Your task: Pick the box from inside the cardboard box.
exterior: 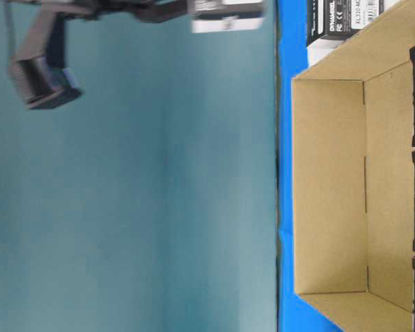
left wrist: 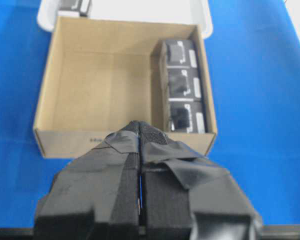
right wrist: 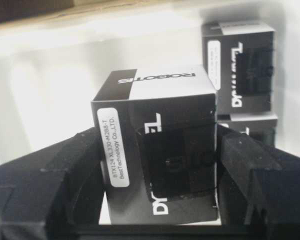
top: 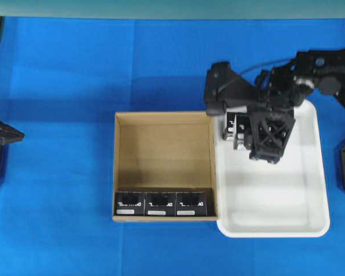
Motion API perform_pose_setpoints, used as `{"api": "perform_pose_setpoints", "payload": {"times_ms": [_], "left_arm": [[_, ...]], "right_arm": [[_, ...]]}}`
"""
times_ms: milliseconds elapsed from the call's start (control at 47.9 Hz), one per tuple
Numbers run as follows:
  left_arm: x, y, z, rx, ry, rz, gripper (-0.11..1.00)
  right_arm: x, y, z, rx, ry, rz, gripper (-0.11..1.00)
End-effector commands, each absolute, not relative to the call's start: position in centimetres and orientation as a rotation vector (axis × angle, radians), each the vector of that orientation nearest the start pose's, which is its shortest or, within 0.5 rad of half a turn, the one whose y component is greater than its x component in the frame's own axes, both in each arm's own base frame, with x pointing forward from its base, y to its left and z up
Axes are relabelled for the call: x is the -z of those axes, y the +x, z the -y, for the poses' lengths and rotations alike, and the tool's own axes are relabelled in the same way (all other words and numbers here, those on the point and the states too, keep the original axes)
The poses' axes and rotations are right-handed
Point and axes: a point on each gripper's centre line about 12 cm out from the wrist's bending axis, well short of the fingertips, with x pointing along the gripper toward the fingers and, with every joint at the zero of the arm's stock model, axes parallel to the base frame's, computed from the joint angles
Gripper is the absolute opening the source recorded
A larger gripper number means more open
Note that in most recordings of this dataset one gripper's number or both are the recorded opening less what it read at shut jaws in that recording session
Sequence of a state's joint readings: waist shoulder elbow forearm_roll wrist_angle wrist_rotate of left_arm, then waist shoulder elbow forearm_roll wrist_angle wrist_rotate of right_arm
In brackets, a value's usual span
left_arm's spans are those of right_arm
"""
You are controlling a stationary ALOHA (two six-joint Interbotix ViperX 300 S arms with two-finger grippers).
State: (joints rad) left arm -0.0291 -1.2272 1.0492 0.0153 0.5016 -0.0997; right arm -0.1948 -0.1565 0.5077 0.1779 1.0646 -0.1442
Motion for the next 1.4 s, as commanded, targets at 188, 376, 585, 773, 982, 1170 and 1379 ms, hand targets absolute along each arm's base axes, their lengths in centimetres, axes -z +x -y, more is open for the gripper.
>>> {"api": "perform_pose_setpoints", "payload": {"times_ms": [188,376,585,773,982,1170,1379], "left_arm": [[-30.7,14.8,0.3,0.004,-0.079,-0.315,-0.06],[-30.6,14.9,0.3,0.002,-0.081,-0.316,-0.06],[-30.7,14.9,0.3,0.003,-0.082,-0.316,-0.06],[-30.6,15.0,0.3,0.002,-0.081,-0.318,-0.06],[-30.7,14.9,0.3,0.003,-0.081,-0.316,-0.06],[-30.7,14.9,0.3,0.002,-0.079,-0.316,-0.06],[-30.7,14.9,0.3,0.003,-0.081,-0.316,-0.06]], "right_arm": [[-17.3,30.7,3.0,-0.004,0.171,-1.331,0.62],[-14.8,30.8,2.1,-0.015,0.15,-1.338,0.62],[-13.0,31.4,2.2,-0.007,0.146,-1.339,0.62],[-11.7,31.3,2.2,-0.003,0.147,-1.358,0.62],[-11.3,31.1,2.2,0.001,0.148,-1.358,0.62],[-11.4,31.2,2.2,0.004,0.148,-1.348,0.62],[-11.4,31.2,2.2,0.004,0.153,-1.347,0.63]]}}
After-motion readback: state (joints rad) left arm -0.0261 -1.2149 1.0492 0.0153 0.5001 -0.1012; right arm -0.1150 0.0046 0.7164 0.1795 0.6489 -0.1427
